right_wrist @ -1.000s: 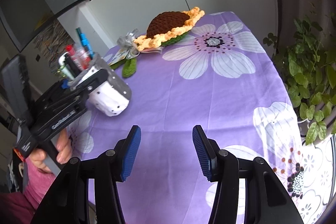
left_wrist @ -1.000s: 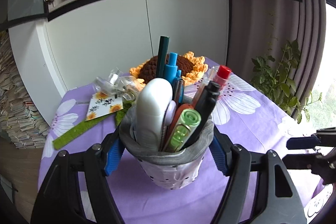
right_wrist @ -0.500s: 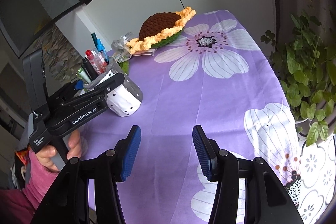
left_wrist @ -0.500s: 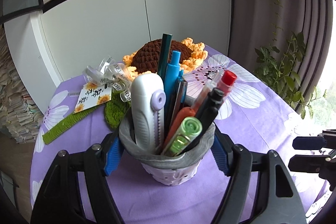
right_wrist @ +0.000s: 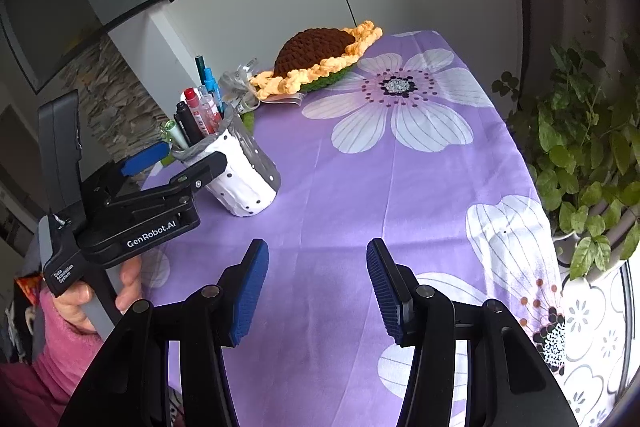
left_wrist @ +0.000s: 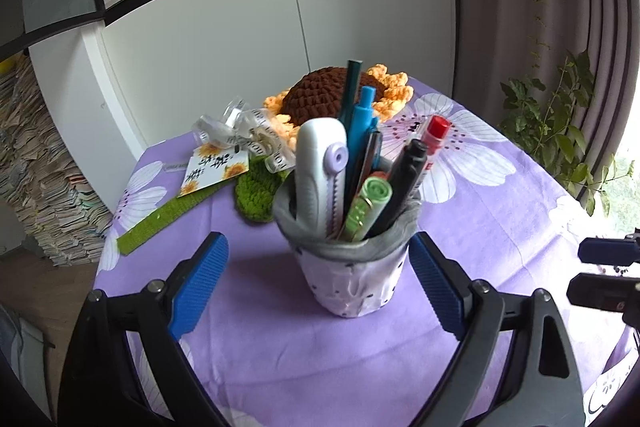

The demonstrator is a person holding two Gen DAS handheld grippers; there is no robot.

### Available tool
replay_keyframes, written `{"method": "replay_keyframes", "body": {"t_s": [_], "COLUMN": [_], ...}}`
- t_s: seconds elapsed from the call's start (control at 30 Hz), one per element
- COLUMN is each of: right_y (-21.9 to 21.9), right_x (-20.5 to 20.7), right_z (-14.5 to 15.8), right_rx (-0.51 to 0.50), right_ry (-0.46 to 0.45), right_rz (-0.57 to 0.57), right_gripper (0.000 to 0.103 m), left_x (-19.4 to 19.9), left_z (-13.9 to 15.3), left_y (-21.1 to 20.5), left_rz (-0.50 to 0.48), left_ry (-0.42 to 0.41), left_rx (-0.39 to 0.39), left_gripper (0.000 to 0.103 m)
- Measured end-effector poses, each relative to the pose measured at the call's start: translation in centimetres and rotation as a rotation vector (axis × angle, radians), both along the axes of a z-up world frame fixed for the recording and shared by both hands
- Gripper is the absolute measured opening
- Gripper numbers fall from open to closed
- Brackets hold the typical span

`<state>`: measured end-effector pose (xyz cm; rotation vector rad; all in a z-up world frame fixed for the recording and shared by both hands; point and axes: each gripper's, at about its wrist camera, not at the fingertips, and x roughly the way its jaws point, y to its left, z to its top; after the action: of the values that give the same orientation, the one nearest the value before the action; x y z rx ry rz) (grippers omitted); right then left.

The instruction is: Organize stationery

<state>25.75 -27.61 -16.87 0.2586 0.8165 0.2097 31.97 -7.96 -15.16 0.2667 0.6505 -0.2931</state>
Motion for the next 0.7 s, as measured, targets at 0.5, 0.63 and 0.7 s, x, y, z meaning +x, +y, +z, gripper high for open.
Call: {"method": "replay_keyframes", "body": {"t_s": [0.5,0.63,0.7], "right_y": [2.5,3.6,4.1], "right_x": [-2.6,-3.0,-3.5], "right_z": [2.2,4.1,5.9], "right_rx": [-0.084,-0.142,-0.175], "right_ry": [-0.031,-0.062,-0.101], "right_rz": [-0.002,-0.022,-0.05], "right_gripper": [0.052,0.052,0.052], "left_x": [-5.9,-8.4,-9.7], "left_z": [4.5,7.7,9.5], "left_y": [2.8,3.3,3.6], "left_rz": [0.026,0.051,0.079], "left_ry": [-0.07,-0.121,-0.153], "left_rx": [-0.056,-0.05,-0.042], "left_gripper": [0.091,0.092,0.102]}}
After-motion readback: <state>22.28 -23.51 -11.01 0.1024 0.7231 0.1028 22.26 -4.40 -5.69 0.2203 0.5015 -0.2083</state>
